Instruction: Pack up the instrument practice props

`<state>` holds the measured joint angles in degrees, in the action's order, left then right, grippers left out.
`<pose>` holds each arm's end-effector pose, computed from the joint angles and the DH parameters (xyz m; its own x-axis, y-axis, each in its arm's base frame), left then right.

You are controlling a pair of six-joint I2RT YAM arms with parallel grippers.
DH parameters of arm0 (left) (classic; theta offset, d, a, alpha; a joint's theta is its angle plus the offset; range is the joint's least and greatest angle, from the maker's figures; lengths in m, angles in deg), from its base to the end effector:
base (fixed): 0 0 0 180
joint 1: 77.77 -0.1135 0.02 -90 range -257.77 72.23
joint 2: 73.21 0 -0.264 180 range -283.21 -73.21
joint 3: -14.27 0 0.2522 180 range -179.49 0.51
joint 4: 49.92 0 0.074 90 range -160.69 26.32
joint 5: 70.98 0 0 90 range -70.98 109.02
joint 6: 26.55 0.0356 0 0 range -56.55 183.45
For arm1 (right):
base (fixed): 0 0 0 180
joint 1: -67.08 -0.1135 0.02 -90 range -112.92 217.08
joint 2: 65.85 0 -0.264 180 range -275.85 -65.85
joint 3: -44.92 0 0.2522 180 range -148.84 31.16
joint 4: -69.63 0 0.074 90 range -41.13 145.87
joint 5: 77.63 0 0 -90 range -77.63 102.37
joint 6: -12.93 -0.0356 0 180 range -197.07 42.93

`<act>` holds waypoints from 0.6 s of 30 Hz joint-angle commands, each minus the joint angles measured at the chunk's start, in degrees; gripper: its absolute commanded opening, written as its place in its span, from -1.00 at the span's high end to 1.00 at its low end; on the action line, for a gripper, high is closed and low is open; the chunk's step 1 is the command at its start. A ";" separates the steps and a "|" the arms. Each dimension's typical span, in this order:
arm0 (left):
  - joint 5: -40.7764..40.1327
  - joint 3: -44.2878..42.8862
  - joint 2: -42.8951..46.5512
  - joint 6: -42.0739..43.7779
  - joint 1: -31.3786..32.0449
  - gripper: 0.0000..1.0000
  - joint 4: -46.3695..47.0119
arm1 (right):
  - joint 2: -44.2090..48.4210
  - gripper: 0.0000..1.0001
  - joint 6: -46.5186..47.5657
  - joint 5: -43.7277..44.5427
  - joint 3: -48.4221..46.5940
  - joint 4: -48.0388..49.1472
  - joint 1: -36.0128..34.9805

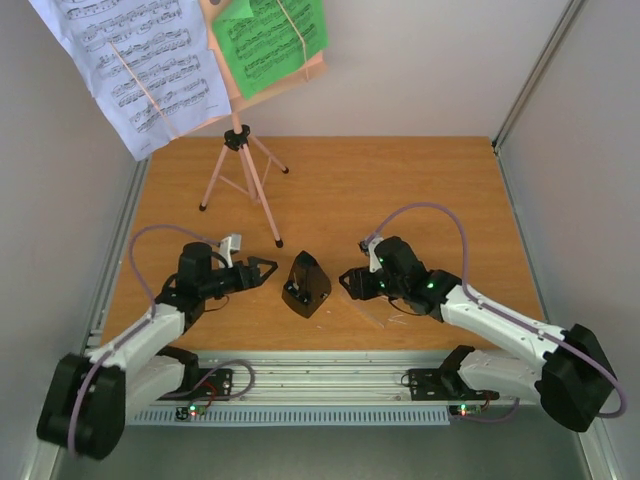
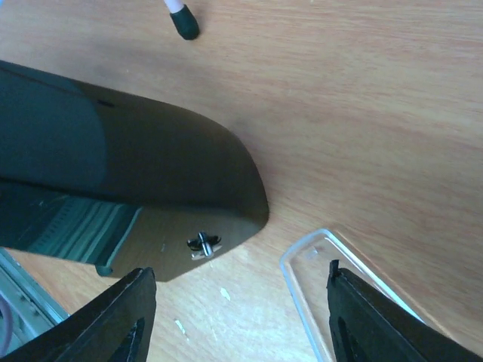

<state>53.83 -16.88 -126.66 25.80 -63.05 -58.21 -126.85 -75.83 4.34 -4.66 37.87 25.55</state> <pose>0.1737 -0.0667 0.1773 -0.8074 -0.3064 -0.5041 0.2408 0.6089 -0.7558 0.1606 0.1488 0.2197 -0.4963 -0.4682 -0.7311 -0.7437 0.6638 0.0798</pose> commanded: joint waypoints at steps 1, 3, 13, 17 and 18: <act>4.57 0.39 -10.23 -0.63 0.49 -0.62 18.01 | -3.97 -0.24 -5.32 -1.42 0.22 7.33 -0.65; 6.81 0.97 -15.71 -1.94 0.82 -0.54 23.99 | -6.30 -0.21 -5.66 -1.40 0.39 8.52 -1.02; 12.16 0.52 -29.86 -3.21 4.04 -0.25 38.04 | -14.31 -0.15 -7.61 -1.07 -1.87 13.71 -2.89; 12.13 1.65 -30.31 -4.45 4.69 -0.20 40.71 | -17.30 -0.15 -7.10 0.12 -2.94 15.31 -2.84; 12.03 1.80 -30.08 -4.53 4.81 -0.19 40.38 | -17.83 -0.15 -7.02 0.41 -3.20 15.66 -2.85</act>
<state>63.84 -16.23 -156.78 21.82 -59.24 -25.29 -142.56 -82.32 3.53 -5.31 49.52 23.10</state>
